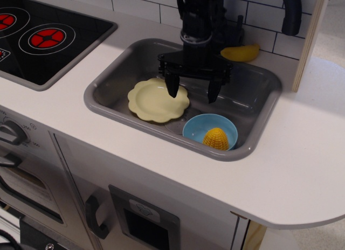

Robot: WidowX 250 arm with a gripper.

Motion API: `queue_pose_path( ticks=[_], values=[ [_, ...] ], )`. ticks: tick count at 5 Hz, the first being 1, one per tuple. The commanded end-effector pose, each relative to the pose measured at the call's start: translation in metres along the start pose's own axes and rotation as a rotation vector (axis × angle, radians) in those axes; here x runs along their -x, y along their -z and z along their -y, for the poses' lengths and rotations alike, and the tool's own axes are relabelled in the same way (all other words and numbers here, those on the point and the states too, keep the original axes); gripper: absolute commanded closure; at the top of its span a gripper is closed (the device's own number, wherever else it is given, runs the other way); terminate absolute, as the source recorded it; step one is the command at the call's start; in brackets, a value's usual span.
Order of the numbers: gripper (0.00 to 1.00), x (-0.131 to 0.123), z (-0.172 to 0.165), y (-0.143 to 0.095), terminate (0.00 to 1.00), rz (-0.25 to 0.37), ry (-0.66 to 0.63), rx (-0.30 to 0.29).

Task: Take corn out of bowl sink

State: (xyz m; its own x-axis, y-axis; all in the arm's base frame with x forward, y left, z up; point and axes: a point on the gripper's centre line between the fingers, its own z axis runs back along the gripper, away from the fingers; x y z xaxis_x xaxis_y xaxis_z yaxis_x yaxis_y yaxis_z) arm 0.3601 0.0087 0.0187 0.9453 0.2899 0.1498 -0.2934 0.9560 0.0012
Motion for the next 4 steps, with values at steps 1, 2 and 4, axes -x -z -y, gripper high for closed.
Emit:
queue_pose_path(
  ticks=[1, 2, 4],
  values=[
    [0.0, 0.019, 0.019, -0.029, 0.0, -0.066, 0.025, 0.05],
    [0.0, 0.035, 0.027, -0.034, 0.0, -0.073, 0.029, 0.073],
    [0.0, 0.054, 0.044, -0.022, 0.0, -0.062, 0.05, 0.061]
  ],
)
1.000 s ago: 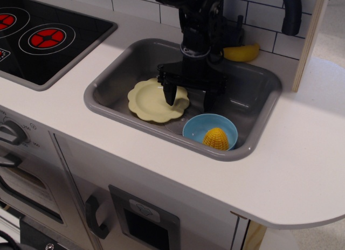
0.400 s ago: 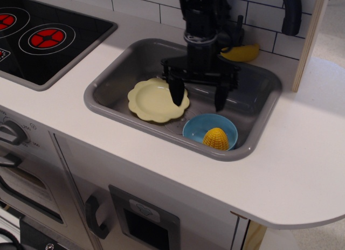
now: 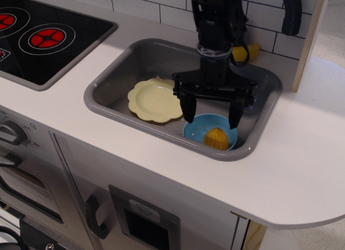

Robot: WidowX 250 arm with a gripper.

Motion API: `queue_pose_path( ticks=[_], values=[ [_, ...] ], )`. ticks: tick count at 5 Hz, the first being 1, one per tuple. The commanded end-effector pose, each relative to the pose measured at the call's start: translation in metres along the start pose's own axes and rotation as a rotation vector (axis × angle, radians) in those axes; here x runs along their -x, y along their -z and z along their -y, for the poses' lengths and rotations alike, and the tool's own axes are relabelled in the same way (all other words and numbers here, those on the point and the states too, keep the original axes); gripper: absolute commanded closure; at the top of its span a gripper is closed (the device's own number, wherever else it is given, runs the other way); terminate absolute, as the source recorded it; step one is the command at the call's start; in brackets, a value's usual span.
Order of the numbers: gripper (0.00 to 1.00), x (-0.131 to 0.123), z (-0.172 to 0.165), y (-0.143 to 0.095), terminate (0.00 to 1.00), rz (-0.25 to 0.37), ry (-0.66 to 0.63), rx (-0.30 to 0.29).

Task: Take corn out of bowl sink

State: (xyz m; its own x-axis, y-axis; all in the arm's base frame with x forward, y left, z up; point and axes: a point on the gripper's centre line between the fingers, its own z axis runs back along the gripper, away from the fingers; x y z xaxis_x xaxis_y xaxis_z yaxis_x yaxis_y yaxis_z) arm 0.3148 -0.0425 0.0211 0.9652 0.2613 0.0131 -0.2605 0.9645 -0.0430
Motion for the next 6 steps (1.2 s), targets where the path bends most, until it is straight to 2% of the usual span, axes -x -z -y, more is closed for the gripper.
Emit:
queue_pose_path(
  ticks=[1, 2, 4, 6],
  values=[
    [0.0, -0.001, 0.009, 0.0, 0.0, 0.087, 0.008, -0.005],
    [0.0, 0.002, 0.009, 0.008, 0.0, 0.115, 0.01, -0.029],
    [0.0, 0.006, 0.003, 0.01, 0.0, 0.115, 0.0, -0.028],
    [0.0, 0.003, 0.007, 0.023, 0.0, 0.115, 0.003, -0.047]
  ],
)
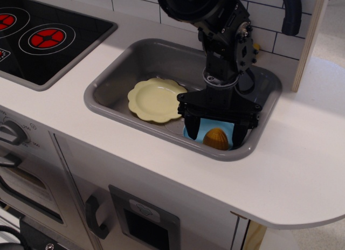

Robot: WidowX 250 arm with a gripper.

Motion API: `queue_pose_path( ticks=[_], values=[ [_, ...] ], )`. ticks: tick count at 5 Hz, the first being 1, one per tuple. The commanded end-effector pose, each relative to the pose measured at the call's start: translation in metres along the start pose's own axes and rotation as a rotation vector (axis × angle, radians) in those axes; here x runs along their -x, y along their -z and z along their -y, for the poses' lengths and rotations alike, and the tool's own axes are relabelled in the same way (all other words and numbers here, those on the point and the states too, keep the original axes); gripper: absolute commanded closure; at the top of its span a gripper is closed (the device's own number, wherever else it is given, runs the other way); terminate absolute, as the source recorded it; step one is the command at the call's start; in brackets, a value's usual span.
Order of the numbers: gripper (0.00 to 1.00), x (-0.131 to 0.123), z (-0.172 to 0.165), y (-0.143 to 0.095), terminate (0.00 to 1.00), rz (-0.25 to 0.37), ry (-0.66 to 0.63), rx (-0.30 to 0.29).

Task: Take corn out of bowl sink

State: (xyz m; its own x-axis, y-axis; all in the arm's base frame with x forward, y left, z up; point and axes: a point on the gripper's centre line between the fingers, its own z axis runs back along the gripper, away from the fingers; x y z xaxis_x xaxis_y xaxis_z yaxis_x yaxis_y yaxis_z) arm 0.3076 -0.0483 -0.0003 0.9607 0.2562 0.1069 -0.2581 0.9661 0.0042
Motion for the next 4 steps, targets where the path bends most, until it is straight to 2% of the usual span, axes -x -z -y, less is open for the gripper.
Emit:
queue_pose_path(
  ticks=[1, 4],
  values=[
    [1.0, -0.007, 0.003, -0.001, 0.0, 0.022, -0.007, 0.011],
    [1.0, -0.015, -0.001, -0.021, 0.0, 0.026, -0.021, 0.058]
  ],
)
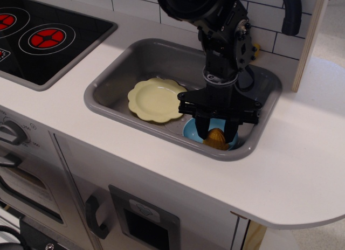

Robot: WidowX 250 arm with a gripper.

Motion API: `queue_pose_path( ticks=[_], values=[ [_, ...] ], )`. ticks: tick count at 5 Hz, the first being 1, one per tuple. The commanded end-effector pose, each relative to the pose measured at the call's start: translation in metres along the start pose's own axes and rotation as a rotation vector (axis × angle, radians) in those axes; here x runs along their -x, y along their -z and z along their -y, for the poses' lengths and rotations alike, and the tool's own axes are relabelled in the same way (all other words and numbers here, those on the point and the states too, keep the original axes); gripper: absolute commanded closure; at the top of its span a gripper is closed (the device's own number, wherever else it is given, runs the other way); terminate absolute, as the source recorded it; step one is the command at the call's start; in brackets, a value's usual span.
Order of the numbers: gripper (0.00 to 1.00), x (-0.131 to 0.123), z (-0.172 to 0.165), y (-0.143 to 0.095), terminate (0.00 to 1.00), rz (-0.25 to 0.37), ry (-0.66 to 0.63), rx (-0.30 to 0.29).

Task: Take corn out of bowl sink

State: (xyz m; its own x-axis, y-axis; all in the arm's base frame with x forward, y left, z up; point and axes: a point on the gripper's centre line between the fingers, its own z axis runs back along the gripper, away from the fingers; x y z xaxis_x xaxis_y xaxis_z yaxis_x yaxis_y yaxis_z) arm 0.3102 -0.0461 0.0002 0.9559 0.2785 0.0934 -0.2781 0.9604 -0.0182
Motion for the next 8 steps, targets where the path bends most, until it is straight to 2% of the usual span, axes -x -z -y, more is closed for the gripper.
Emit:
queue_pose_path(
  ticks=[1, 2, 3, 6, 7, 8],
  values=[
    [1.0, -0.022, -0.007, -0.045, 0.0, 0.031, -0.037, 0.102],
    [1.0, -0.027, -0.022, -0.052, 0.0, 0.056, -0.062, 0.111],
    [1.0, -0.029, -0.038, -0.06, 0.0, 0.052, -0.071, 0.141],
    [1.0, -0.033, -0.088, -0.039, 0.0, 0.021, -0.068, 0.067],
    [1.0, -0.03, -0.099, -0.026, 0.0, -0.048, -0.063, 0.034],
    [1.0, -0.024, -0.108, -0.018, 0.0, -0.05, -0.06, 0.004]
  ],
)
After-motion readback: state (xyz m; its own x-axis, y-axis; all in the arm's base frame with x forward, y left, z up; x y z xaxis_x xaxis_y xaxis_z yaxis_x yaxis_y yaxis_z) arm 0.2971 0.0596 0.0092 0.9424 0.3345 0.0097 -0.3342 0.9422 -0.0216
